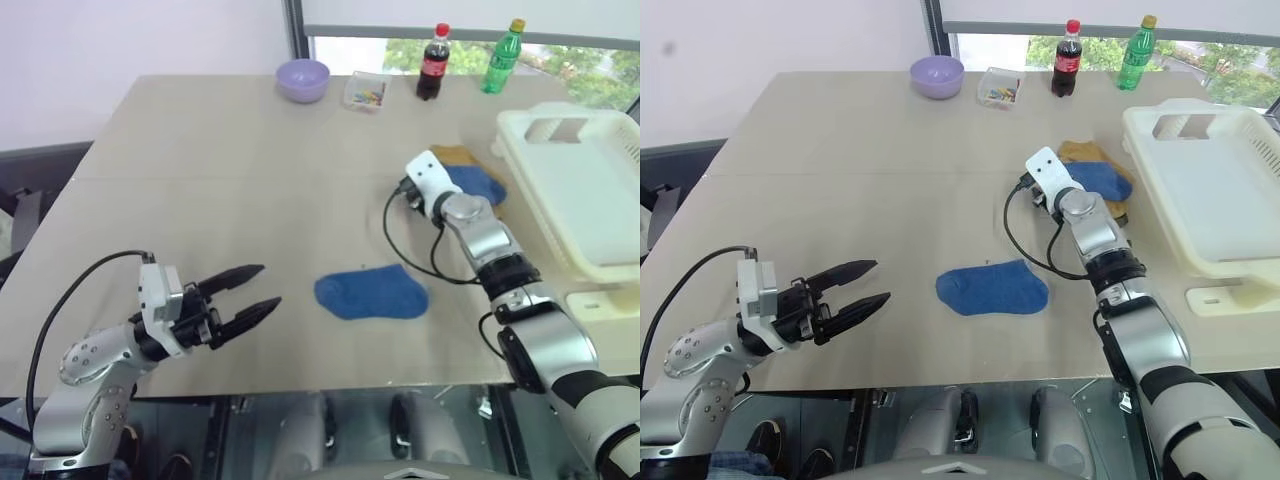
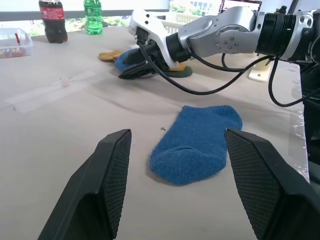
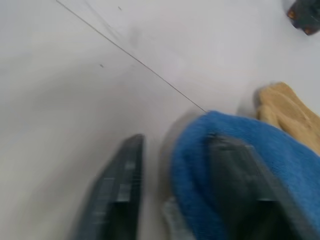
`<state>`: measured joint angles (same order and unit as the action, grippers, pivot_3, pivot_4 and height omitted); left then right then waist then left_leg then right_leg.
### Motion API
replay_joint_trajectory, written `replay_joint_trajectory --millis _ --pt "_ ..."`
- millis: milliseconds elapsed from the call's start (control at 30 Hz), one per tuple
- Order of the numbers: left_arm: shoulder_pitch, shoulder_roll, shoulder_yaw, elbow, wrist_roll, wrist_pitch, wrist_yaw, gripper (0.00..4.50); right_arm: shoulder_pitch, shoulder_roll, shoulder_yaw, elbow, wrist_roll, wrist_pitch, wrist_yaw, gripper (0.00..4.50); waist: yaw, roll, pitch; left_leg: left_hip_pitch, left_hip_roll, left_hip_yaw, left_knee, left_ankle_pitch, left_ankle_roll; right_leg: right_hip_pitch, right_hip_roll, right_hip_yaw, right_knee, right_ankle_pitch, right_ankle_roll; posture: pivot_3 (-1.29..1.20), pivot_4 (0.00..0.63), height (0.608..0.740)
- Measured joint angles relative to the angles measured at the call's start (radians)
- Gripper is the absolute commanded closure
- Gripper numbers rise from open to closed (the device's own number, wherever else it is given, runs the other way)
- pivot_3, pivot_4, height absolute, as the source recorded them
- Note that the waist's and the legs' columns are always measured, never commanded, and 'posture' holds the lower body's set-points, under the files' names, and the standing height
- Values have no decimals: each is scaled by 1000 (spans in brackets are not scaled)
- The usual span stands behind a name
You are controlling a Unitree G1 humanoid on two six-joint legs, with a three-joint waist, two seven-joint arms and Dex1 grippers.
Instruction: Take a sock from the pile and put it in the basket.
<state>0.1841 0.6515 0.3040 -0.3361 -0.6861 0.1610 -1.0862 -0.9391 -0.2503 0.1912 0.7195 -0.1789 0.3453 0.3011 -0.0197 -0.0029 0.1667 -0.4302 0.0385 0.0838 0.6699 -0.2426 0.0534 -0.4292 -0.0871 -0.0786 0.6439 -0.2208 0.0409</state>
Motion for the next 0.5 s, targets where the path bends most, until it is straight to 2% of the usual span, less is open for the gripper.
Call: replay_joint_trajectory --millis 33,67,300,500 --pt "0 -1 0 0 0 0 0 1329 0 -3 1 3 -7 -1 -4 4366 0 0 0 0 0 0 0 0 0 0 0 0 0 0 0 0 150 733" --pt "0 -1 0 0 0 0 0 1329 0 -4 1 4 -12 -1 -6 4448 0 0 0 0 0 0 0 0 0 0 0 0 0 0 0 0 150 733" --pt "7 -3 0 0 1 0 0 1329 0 6 -3 -7 -22 -1 -8 4448 -1 0 0 0 0 1 0 0 0 0 0 1 0 0 0 0 150 733" --pt "9 -3 0 -1 1 0 0 1329 -1 48 -81 -57 61 67 -4 4448 -1 0 0 0 0 1 0 0 0 -1 0 1 1 0 0 0 150 733"
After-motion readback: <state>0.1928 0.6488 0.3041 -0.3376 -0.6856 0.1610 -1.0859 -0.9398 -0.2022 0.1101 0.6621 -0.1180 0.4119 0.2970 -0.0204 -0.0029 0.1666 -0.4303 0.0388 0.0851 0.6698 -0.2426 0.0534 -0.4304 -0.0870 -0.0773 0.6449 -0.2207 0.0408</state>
